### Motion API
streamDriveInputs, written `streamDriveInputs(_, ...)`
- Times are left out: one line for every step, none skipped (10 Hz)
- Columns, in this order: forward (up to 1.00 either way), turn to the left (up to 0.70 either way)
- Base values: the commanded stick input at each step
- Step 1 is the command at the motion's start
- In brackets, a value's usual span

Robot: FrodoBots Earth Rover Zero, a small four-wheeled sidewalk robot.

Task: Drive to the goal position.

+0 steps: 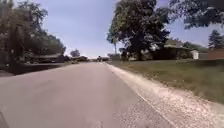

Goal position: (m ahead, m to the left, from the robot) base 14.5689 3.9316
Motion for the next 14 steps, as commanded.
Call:
streamDriveInputs(0.7,0.0)
streamDriveInputs(0.7,0.0)
streamDriveInputs(0.7,0.0)
streamDriveInputs(0.7,0.0)
streamDriveInputs(0.7,0.0)
streamDriveInputs(0.7,0.0)
streamDriveInputs(0.7,0.0)
streamDriveInputs(0.7,0.0)
streamDriveInputs(0.7,0.0)
streamDriveInputs(0.7,0.0)
streamDriveInputs(0.7,0.0)
streamDriveInputs(0.7,0.0)
streamDriveInputs(0.7,0.0)
streamDriveInputs(0.7,0.0)
